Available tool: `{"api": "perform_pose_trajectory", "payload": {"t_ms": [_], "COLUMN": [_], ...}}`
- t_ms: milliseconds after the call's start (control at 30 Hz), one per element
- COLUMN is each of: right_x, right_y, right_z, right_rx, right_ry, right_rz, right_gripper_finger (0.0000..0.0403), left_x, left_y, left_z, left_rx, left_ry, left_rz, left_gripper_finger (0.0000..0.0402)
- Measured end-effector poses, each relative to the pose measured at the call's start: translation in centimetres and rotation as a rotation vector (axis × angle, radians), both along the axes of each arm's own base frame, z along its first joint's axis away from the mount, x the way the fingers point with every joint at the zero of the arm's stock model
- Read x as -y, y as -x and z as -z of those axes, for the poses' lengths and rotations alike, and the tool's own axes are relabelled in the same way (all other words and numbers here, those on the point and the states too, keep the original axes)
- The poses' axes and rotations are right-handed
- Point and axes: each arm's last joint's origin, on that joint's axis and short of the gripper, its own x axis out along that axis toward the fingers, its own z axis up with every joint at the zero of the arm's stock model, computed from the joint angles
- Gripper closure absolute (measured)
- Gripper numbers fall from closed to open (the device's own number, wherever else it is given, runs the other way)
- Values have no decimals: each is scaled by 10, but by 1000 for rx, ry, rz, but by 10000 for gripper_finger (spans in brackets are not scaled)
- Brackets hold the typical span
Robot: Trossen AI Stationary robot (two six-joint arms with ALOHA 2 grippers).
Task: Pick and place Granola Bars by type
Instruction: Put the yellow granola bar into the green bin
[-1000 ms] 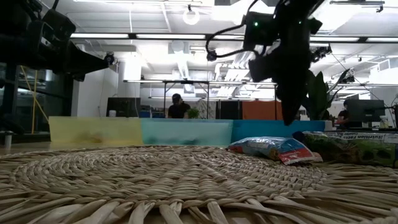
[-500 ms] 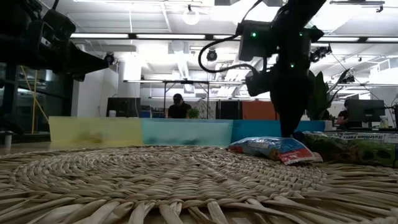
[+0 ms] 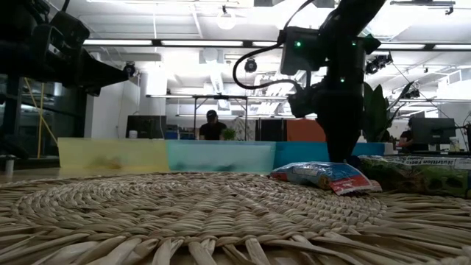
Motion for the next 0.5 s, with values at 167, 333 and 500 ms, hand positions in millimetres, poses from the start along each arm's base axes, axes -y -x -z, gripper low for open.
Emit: {"api": "perform_pose_trajectory", "payload": {"t_ms": [167,333,500], "right_x": [0,1,1], "right_y": [0,0,0], "right_z": [0,0,0], "right_rx": [1,-1,0], "right_ry": [4,23,23], "right_rz": [-2,-2,-2], "right_gripper_finger": [135,135,135], "left_x": [0,0,0], "left_y": [0,0,0], "left_z": [0,0,0], "left_rx": [0,0,0], "left_ry": [0,0,0], "left_rz": [-1,0,-1], "left_gripper_finger": [401,401,401]}}
